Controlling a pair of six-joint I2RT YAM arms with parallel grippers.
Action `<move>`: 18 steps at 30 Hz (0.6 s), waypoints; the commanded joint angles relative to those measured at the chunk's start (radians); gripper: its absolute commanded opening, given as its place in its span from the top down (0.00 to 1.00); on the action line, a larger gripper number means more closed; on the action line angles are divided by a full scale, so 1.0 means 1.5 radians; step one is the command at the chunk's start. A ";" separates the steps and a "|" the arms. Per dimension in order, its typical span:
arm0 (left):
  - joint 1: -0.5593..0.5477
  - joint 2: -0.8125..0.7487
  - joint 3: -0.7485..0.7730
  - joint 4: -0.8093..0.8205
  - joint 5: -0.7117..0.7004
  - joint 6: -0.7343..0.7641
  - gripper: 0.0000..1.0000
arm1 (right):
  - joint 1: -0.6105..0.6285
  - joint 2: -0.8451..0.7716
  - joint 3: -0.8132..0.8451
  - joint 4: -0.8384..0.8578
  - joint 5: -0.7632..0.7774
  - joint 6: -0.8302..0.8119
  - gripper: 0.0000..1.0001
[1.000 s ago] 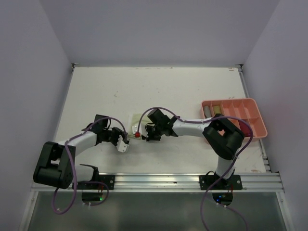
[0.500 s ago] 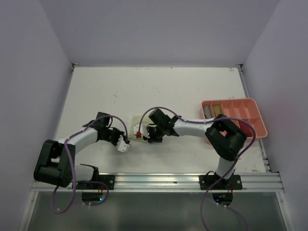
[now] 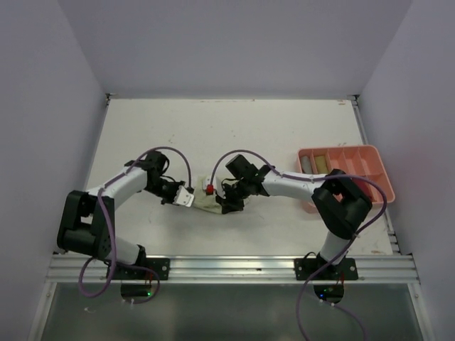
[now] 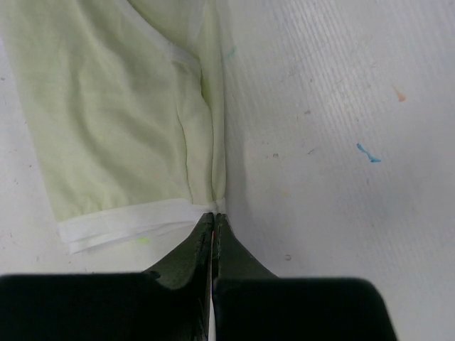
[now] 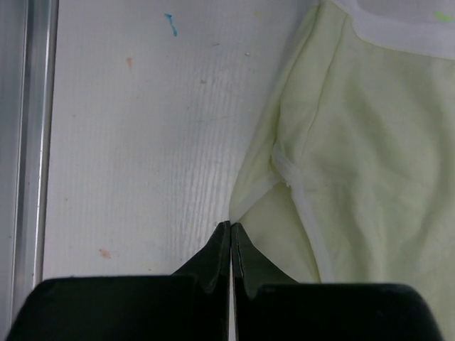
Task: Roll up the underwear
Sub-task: Fold the underwear
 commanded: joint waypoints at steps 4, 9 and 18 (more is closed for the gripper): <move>0.000 0.100 0.173 -0.181 0.076 -0.057 1.00 | -0.079 0.008 0.075 -0.036 -0.114 0.059 1.00; 0.000 0.198 0.285 -0.239 0.104 -0.096 1.00 | -0.115 0.039 0.123 -0.088 -0.149 0.053 1.00; 0.020 0.377 0.499 -0.325 0.142 -0.170 1.00 | -0.199 0.168 0.276 -0.190 -0.237 0.056 1.00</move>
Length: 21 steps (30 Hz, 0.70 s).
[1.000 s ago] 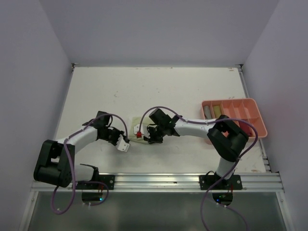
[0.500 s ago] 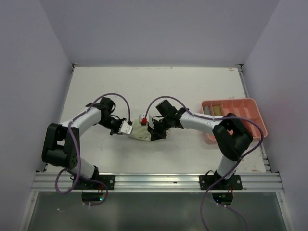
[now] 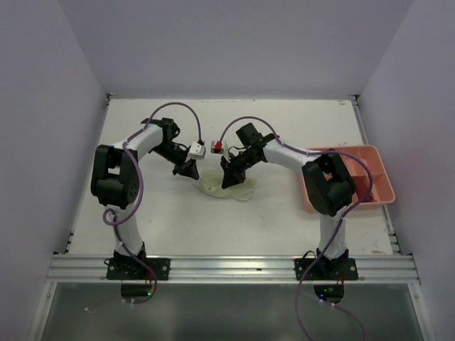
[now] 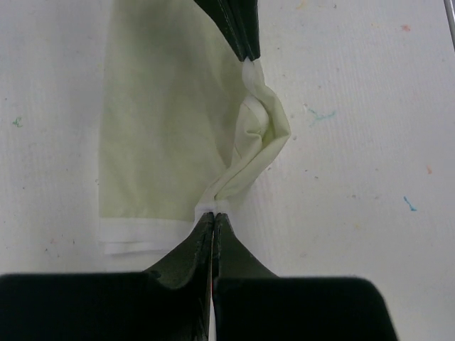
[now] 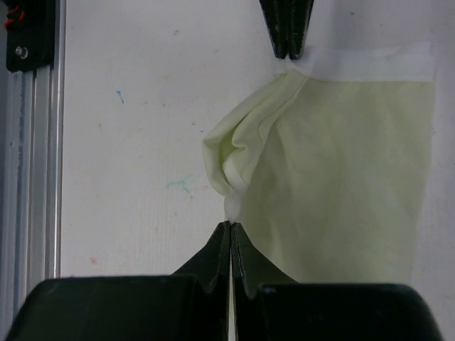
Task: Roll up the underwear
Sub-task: Fold the underwear
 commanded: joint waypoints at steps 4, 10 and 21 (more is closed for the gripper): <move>0.031 0.091 0.117 -0.088 0.071 -0.047 1.00 | -0.087 0.083 0.130 -0.098 -0.098 0.007 1.00; 0.042 0.178 0.231 -0.114 0.097 -0.087 1.00 | -0.113 0.166 0.213 -0.160 -0.141 -0.004 1.00; 0.044 0.339 0.444 -0.055 0.117 -0.323 1.00 | -0.176 0.318 0.350 -0.155 -0.238 0.126 1.00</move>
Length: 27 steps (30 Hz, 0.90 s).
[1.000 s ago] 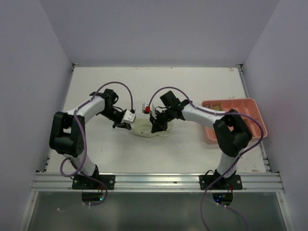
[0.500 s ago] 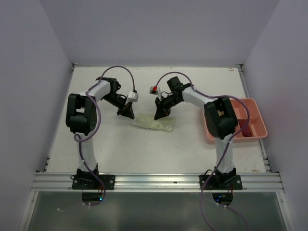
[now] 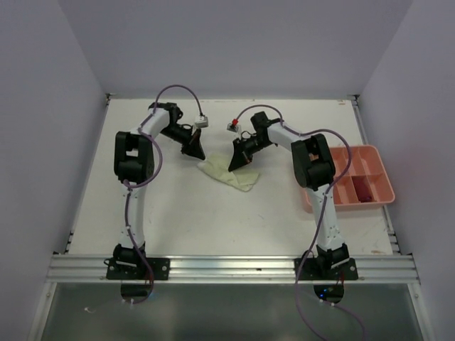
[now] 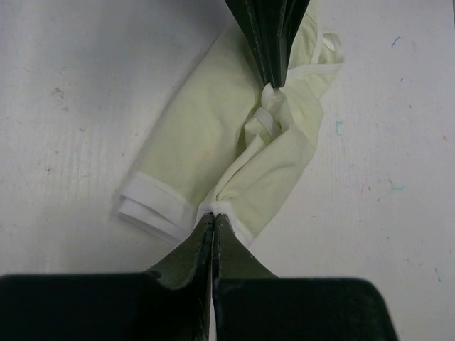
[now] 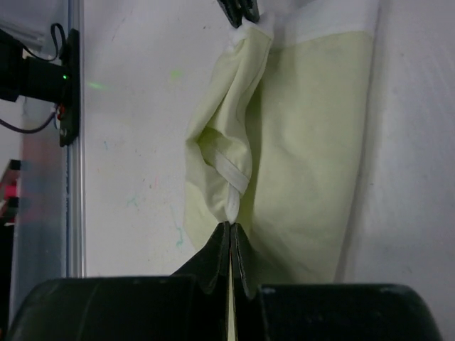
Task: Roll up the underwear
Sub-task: Fold the underwear
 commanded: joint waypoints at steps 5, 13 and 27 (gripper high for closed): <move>0.007 0.037 0.021 0.236 0.001 -0.325 1.00 | -0.052 0.007 -0.014 0.089 -0.056 0.160 1.00; 0.007 0.024 -0.017 0.316 -0.039 -0.389 0.80 | -0.051 -0.031 -0.006 0.058 0.016 0.195 0.67; 0.019 -0.122 -0.108 0.455 -0.084 -0.456 0.34 | -0.058 -0.100 -0.009 0.224 0.183 0.345 0.77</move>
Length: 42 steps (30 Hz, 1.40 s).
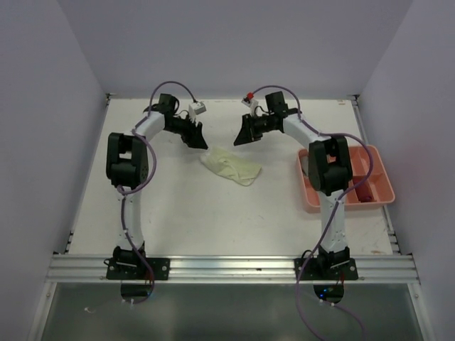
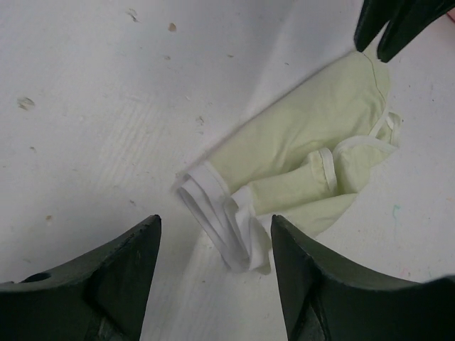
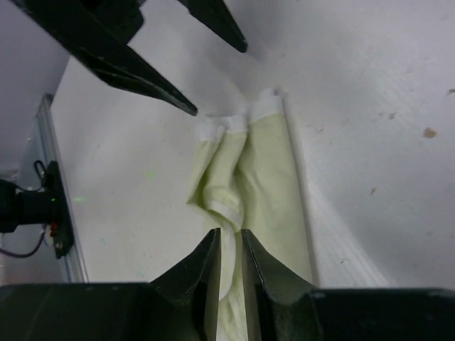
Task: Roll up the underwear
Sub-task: Fold the underwear
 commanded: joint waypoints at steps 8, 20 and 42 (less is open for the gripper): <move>0.038 -0.111 -0.014 0.102 -0.064 -0.088 0.28 | 0.003 0.133 0.118 -0.142 0.206 -0.105 0.81; 0.054 -0.300 -0.360 0.109 -0.040 -0.154 0.29 | 0.042 -0.018 -0.184 -0.085 0.139 -0.058 0.99; 0.000 -0.294 -0.297 0.185 -0.117 -0.160 0.33 | 0.031 -0.274 -0.320 0.045 0.041 0.078 0.86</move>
